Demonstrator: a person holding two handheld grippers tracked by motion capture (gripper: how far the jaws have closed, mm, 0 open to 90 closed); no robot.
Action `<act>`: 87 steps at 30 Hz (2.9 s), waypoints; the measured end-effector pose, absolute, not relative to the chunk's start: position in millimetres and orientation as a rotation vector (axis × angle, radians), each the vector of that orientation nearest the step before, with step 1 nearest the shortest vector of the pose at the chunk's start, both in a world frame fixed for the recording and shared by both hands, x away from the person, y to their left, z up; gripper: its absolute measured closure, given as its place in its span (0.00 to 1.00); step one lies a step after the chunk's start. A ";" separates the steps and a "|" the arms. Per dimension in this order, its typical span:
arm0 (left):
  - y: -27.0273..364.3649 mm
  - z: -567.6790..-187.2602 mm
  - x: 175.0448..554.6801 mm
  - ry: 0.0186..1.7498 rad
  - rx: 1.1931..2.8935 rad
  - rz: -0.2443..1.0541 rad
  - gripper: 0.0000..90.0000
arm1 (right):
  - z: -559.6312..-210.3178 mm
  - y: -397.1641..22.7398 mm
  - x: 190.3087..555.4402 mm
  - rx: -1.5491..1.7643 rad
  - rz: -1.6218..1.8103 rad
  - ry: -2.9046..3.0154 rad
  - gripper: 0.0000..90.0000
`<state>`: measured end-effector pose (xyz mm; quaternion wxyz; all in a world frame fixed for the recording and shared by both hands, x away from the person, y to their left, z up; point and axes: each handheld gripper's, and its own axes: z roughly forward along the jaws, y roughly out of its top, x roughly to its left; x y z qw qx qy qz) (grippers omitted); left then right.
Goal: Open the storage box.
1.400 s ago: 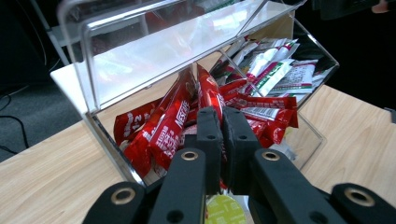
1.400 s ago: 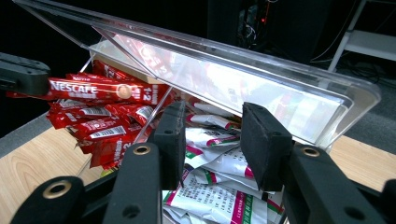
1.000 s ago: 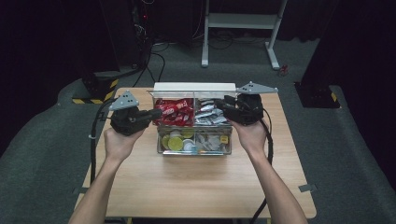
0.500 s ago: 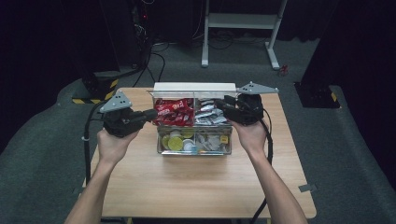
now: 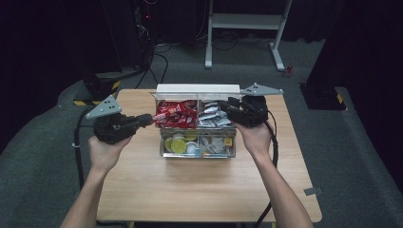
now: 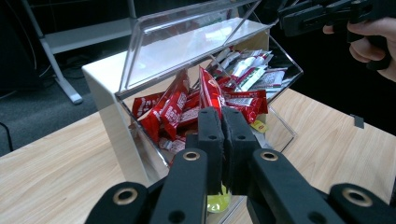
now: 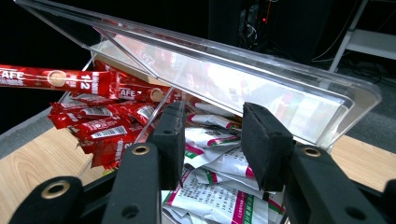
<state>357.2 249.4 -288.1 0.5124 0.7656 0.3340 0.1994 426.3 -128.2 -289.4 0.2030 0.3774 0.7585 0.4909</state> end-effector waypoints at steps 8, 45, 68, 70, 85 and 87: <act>263.8 -286.0 345.8 0.796 1.804 0.483 0.97 | -288.4 -127.5 426.1 1.053 1.354 2.121 0.67; 335.4 -324.8 311.0 0.939 1.634 0.558 0.98 | -287.9 -126.3 425.4 1.053 1.341 2.124 0.66; 330.6 -364.4 322.3 1.033 1.658 0.608 0.98 | -288.6 -127.4 424.8 1.057 1.353 2.118 0.66; 329.6 -366.8 323.3 1.036 1.654 0.604 0.98 | -288.6 -127.3 425.0 1.056 1.356 2.116 0.66; 318.3 -394.1 333.3 1.071 1.686 0.570 0.98 | -288.5 -127.4 424.8 1.052 1.353 2.118 0.66; 316.9 -396.3 335.1 1.075 1.689 0.567 0.98 | -288.4 -127.4 425.0 1.056 1.356 2.118 0.66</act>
